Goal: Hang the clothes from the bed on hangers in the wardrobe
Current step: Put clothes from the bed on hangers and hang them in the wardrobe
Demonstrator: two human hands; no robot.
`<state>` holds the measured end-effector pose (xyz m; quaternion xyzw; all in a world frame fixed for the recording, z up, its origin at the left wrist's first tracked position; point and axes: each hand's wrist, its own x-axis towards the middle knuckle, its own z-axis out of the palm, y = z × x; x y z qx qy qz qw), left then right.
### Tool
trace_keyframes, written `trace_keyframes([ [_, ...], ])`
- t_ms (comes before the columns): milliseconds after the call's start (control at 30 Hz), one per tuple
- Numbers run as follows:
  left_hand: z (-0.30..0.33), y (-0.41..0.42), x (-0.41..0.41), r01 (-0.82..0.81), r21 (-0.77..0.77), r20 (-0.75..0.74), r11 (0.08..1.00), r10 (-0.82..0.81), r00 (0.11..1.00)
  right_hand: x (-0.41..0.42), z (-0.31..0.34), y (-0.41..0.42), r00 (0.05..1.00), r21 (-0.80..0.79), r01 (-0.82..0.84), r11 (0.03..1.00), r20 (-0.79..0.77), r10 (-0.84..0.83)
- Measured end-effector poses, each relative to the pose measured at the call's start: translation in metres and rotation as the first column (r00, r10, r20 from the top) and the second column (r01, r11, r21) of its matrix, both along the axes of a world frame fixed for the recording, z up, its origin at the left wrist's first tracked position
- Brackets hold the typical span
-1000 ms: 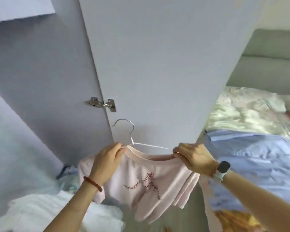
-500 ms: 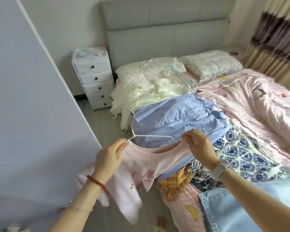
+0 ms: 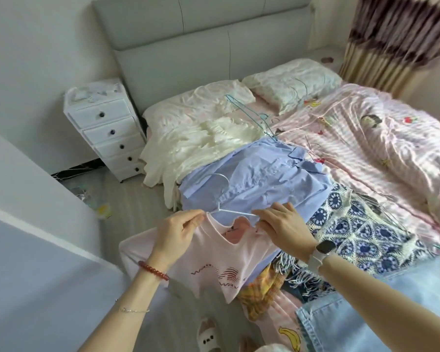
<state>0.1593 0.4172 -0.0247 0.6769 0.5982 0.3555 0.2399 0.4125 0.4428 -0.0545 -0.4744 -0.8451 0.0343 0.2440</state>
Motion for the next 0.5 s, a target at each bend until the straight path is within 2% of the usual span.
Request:
trace_keyframes([
  [67, -0.002, 0.017, -0.009, 0.032, 0.069, -0.139, 0.997, -0.022, 0.99, -0.007, 0.002, 0.009, 0.999, -0.018, -0.038, 0.999, -0.023, 0.038],
  [133, -0.012, 0.034, -0.027, 0.009, 0.21, -0.357, 0.978, 0.068, 0.932, -0.018, 0.006, 0.013, 0.995, -0.05, 0.005, 0.999, -0.097, -0.01],
  [233, -0.024, 0.05, -0.056, -0.135, 0.251, -0.456, 0.958, 0.24, 0.857, -0.041, 0.008, 0.017, 0.979, -0.033, 0.109, 0.994, -0.17, -0.113],
  [333, -0.031, 0.066, -0.064, -0.271, 0.201, -0.429, 0.941, 0.334, 0.84, -0.063, 0.009, 0.027, 0.947, -0.073, 0.199, 0.977, -0.241, -0.211],
  [400, -0.029, 0.086, -0.06, -0.349, 0.184, -0.306, 0.919, 0.391, 0.868, -0.072, 0.011, 0.034, 0.903, -0.145, 0.262, 0.954, -0.313, -0.295],
  [500, -0.012, 0.126, -0.044, -0.396, 0.241, -0.138, 0.886, 0.435, 0.89, -0.074, 0.02, 0.049, 0.806, -0.251, 0.33, 0.91, -0.426, -0.41],
])
